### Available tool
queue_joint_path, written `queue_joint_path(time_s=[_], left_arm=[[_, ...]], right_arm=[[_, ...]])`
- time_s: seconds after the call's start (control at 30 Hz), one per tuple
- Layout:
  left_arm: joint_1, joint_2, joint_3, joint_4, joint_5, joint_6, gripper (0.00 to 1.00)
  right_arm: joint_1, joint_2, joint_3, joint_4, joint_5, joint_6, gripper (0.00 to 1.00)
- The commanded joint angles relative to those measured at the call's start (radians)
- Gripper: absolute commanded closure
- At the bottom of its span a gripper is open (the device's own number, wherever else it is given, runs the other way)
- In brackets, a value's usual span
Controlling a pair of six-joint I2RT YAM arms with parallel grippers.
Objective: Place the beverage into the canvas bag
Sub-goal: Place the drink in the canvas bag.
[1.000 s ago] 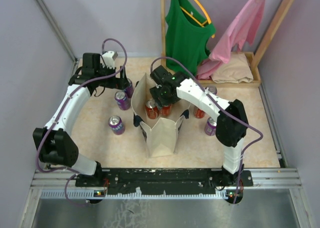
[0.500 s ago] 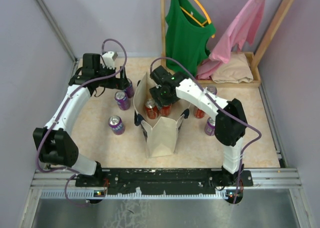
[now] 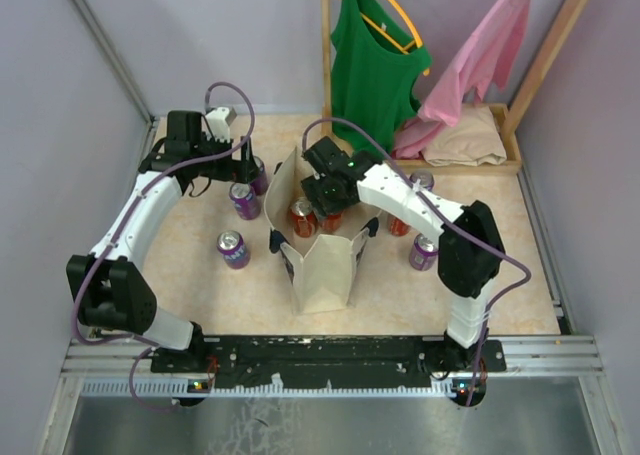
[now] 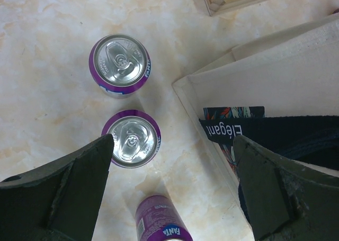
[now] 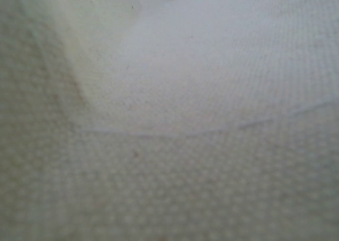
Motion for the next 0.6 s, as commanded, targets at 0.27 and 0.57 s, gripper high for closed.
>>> queue_joint_path(time_s=[0.27, 0.57], left_arm=[[0.006, -0.033, -0.016, 0.032, 0.032, -0.015, 0.00], [0.006, -0.030, -0.027, 0.032, 0.083, -0.016, 0.00]], right_arm=[[0.052, -0.157, 0.008, 0.071, 0.020, -0.171, 1.00], [0.058, -0.192, -0.043, 0.052, -0.081, -0.295, 1.00]])
